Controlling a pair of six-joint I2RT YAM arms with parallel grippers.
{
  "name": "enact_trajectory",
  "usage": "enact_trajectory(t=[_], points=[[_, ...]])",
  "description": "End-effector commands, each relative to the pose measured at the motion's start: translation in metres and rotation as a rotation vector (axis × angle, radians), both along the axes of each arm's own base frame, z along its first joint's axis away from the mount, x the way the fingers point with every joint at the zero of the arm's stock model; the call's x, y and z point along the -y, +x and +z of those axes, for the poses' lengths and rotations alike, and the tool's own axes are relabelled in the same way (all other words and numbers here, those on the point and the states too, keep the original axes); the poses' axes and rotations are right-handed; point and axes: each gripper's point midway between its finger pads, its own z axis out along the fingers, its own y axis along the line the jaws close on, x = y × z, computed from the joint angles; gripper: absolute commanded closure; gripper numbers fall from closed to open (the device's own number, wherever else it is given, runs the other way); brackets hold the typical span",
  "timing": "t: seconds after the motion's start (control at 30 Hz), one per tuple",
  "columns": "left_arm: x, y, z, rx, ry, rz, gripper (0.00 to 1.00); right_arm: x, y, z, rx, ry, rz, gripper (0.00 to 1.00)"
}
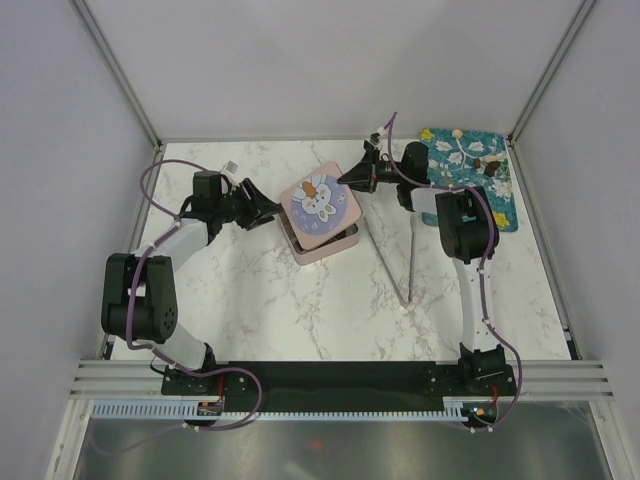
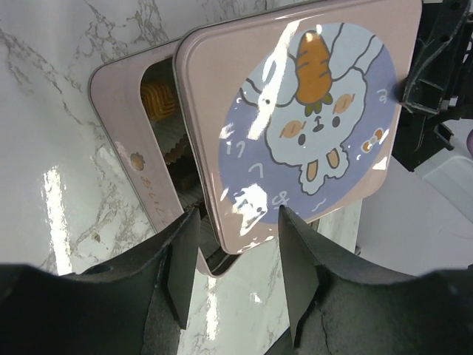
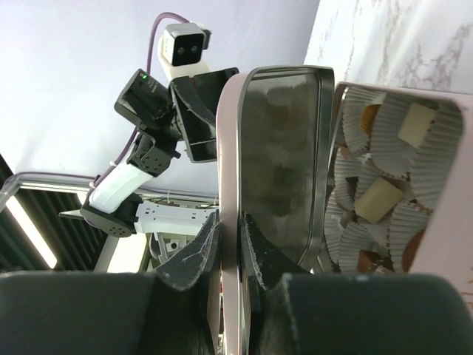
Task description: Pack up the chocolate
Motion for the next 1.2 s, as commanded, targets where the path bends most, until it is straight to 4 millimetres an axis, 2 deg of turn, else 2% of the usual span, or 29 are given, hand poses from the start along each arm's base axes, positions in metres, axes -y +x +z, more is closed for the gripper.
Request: enact_trajectory(t=[0.0, 0.23, 0.4, 0.6, 0.9, 1.17], points=[[-0.004, -0.001, 0.009, 0.053, 0.024, -0.005, 0.46, 0.002, -0.001, 0.05, 0.127, 0.038, -0.028, 1.0], [-0.004, -0.007, 0.015, 0.064, 0.011, -0.012, 0.46, -0.006, -0.011, 0.06, 0.126, 0.056, -0.019, 1.0], [-0.008, -0.012, 0.018, 0.075, 0.015, 0.001, 0.46, -0.025, -0.025, 0.064, 0.123, 0.079, 0.023, 1.0], [-0.02, -0.021, 0.014, 0.052, 0.028, 0.043, 0.46, -0.032, -0.03, 0.057, 0.106, 0.091, 0.041, 1.0], [-0.011, -0.019, -0.005, 0.018, -0.016, -0.003, 0.46, -0.032, -0.03, 0.03, 0.048, 0.081, 0.047, 1.0], [-0.005, -0.018, -0.018, -0.006, -0.052, -0.018, 0.48, -0.032, -0.032, 0.021, 0.03, 0.09, 0.06, 1.0]])
